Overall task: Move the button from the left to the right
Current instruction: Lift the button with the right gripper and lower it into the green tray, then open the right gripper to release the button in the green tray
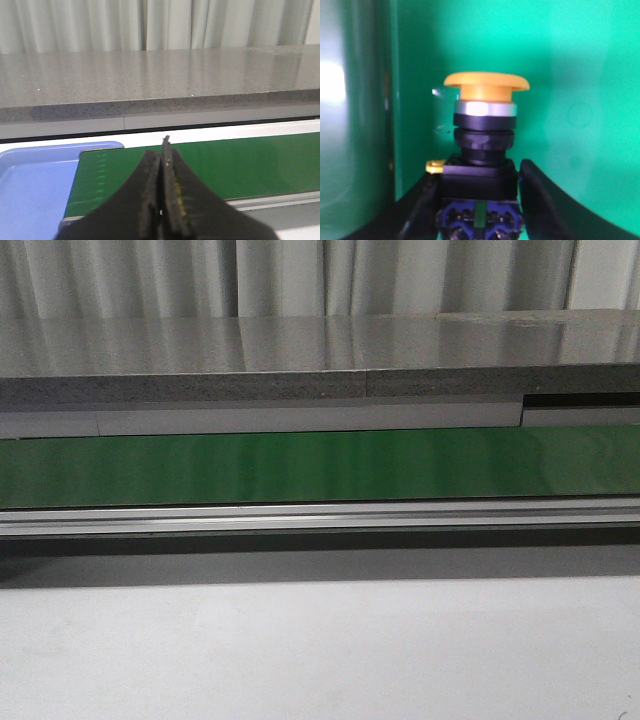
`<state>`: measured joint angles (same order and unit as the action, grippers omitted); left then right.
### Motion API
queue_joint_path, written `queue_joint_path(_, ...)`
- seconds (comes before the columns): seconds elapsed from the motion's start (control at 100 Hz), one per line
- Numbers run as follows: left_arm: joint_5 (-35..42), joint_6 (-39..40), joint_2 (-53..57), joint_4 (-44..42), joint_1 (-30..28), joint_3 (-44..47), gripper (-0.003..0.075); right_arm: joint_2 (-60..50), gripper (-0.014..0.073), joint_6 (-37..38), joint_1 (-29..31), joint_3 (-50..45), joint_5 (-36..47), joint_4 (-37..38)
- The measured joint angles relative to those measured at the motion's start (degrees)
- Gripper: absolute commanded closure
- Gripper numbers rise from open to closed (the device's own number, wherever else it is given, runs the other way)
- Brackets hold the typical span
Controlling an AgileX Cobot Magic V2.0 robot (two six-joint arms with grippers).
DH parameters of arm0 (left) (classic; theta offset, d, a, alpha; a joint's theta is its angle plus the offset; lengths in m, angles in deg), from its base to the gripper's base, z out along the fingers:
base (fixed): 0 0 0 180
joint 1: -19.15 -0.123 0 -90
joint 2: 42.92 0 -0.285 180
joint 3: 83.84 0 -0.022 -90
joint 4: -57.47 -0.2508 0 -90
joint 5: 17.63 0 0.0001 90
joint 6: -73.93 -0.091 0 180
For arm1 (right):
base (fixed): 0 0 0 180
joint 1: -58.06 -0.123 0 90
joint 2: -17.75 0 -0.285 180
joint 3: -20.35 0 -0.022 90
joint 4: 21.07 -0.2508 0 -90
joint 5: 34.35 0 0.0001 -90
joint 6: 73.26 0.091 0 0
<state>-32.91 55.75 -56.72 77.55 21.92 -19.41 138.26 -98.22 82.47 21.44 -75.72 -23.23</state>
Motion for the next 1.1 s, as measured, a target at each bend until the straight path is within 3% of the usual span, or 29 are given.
queue_joint_path(0.11, 0.0, 0.0, 0.0, 0.0, 0.0, 0.0, 0.0741, 0.0, 0.0109, 0.0, 0.11, 0.1, -0.08, 0.25)
queue_joint_path(0.64, 0.0, 0.0, 0.0, 0.0, 0.0, 0.0, 0.0741, -3.97, 0.011, 0.34, 0.32, 2.63, -2.33, 0.78)
queue_joint_path(0.9, 0.0, 0.0, 0.0, 0.0, 0.0, 0.0, 0.0741, -12.23, 0.0118, 0.43, -0.43, 3.38, 1.05, -9.02)
queue_joint_path(1.1, 0.0, 0.0, 0.0, 0.0, 0.0, 0.0, 0.0741, -18.03, 0.0118, 0.56, -6.88, 3.38, 3.93, -11.95)
